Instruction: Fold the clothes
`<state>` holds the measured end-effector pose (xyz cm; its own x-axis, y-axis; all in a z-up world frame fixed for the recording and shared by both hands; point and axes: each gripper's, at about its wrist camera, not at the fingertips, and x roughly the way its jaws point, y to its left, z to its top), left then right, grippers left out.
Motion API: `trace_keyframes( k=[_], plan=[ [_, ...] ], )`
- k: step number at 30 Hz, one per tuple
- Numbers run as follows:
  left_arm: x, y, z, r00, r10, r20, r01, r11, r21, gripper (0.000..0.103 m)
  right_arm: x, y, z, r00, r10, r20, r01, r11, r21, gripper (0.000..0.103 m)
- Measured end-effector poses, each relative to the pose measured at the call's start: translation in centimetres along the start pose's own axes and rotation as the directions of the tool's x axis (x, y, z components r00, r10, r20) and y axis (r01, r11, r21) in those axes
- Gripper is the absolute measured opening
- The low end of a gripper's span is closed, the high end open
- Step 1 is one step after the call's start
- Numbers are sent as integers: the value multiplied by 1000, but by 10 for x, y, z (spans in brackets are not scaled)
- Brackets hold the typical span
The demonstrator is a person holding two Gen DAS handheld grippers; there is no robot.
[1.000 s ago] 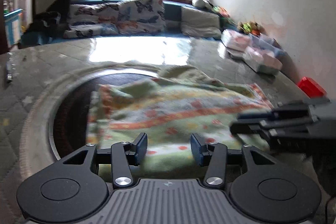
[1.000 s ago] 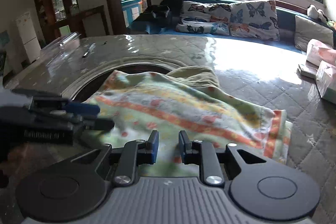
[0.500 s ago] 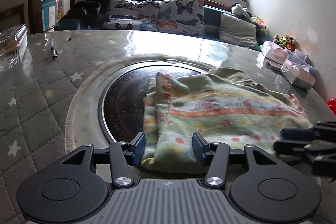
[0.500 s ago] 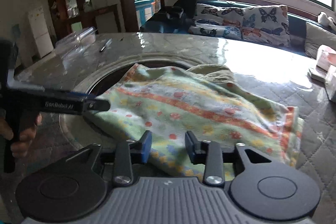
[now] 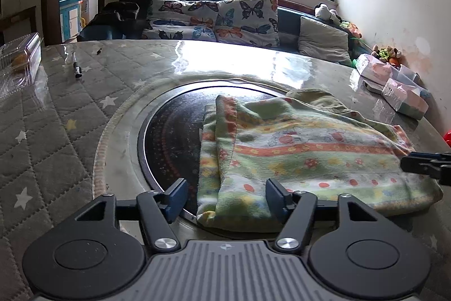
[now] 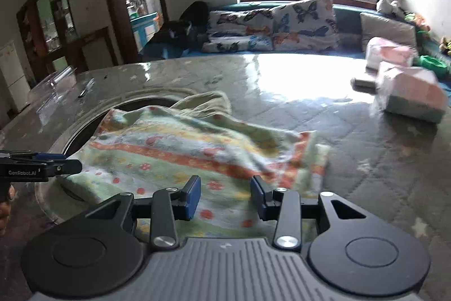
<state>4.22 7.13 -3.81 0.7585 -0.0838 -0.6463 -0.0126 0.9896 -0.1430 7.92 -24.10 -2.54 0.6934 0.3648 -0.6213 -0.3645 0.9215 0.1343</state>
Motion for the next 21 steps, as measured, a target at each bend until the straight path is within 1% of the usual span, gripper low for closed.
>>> trace_keyframes(
  k=[2,5,10,18,21],
  plan=[
    [0,1,0,1000,1,0,-1,1000,0,68,-5,2,-5,1000,1,-11,-1,1000,-20,40],
    [-1,1,-1,1000,0,1,0,1000,2,68,-12,10,-16,999,-20,-30,17,995,-94,40],
    [-2,-1,-1,1000,-7,-2,7,1000,9,66,-17,15,-26,998,-40,-50,32,989,-145,40],
    [-7,-10,-2,997,-61,-41,62,998,31,60,-22,10,-28,995,-62,-84,45,980,-192,39],
    [-12,-15,-5,995,-85,-55,88,995,48,60,-30,6,-31,992,-74,-101,52,977,-206,39]
  ],
)
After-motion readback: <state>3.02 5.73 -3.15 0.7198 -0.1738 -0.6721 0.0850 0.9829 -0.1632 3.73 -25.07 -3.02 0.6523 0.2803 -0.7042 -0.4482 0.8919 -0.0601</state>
